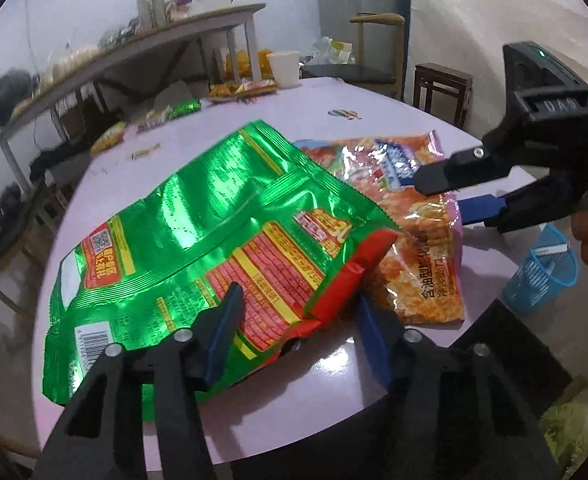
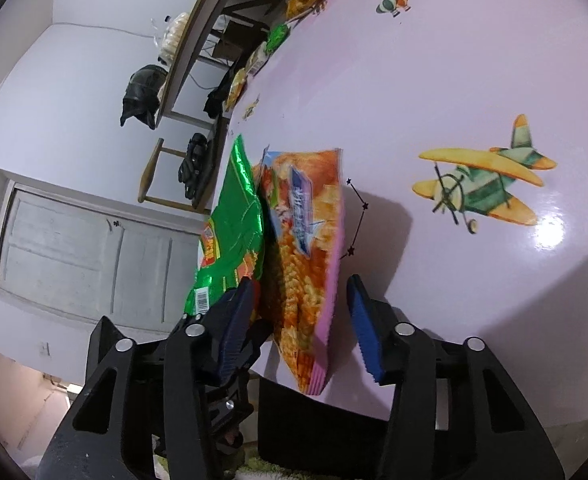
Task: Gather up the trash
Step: 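Grasp the orange chip bag with the right tool while the left tool grasps the green chip bag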
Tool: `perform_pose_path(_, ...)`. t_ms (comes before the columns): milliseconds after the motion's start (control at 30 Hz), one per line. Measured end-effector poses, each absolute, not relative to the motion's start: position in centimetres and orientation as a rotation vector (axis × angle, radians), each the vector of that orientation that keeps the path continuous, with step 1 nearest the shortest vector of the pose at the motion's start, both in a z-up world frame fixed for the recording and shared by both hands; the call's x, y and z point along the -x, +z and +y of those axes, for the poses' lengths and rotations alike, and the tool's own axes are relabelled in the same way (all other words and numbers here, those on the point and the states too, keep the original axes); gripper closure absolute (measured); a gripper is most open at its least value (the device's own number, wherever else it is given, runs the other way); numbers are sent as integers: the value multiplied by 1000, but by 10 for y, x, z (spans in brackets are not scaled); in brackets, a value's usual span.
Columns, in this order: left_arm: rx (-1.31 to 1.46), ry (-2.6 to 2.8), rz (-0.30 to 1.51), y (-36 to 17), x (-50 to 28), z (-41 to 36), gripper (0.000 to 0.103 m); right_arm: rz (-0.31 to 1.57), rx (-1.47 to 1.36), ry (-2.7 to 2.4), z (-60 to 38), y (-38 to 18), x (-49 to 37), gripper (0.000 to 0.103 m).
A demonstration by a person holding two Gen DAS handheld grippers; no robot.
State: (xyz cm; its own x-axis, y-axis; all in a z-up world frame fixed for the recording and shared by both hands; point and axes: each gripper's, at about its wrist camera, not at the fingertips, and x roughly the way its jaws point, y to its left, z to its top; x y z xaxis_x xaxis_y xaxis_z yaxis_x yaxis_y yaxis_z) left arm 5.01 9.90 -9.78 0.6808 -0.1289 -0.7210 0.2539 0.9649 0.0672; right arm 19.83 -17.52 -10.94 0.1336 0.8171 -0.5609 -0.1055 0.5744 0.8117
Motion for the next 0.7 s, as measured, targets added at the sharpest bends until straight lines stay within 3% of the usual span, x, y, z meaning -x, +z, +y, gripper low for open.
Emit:
perform_pose_path(267,-71,-216,805,-99,-54,112,69,1305,-699,760,-163,-120,-197,81)
perform_pose_path(600,-39,-224,783,-99,-52,113,78,1269,-650,752,-151,-118,-196,83)
perform_pose_path(700,-33,-215,779,-98,-52,114,79,1263,-642,736,-152,-119,-194,89)
